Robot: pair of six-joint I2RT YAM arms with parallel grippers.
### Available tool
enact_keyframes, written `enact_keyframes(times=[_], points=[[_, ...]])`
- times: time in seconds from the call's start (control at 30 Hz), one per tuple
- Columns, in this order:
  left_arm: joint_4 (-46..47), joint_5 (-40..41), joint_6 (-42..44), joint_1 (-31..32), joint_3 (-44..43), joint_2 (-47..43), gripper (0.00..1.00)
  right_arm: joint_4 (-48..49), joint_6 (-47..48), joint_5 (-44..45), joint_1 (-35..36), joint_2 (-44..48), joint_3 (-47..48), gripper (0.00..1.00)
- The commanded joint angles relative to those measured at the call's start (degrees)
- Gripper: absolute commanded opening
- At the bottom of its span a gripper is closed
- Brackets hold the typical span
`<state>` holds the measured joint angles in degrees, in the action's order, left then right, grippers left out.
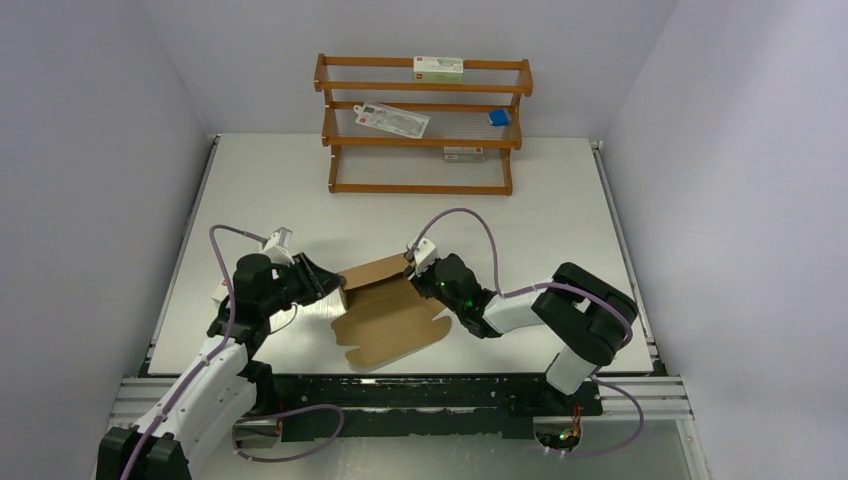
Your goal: Fold the paper box
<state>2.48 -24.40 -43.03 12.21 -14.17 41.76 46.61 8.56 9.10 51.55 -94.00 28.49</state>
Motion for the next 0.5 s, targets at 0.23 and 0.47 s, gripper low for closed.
enact_keyframes(times=[0.23,0.47], points=[[3.0,-7.4,-3.3,0.4,1.9,-2.6,0.37,5.9,-3.8,8.5,1.9,-4.4,0.4,0.28],[-0.1,-8.3,-2.7,0.4,2.4,-4.6,0.37,7.6,-4.9,10.9,2.8,-7.3,1.4,0.15]])
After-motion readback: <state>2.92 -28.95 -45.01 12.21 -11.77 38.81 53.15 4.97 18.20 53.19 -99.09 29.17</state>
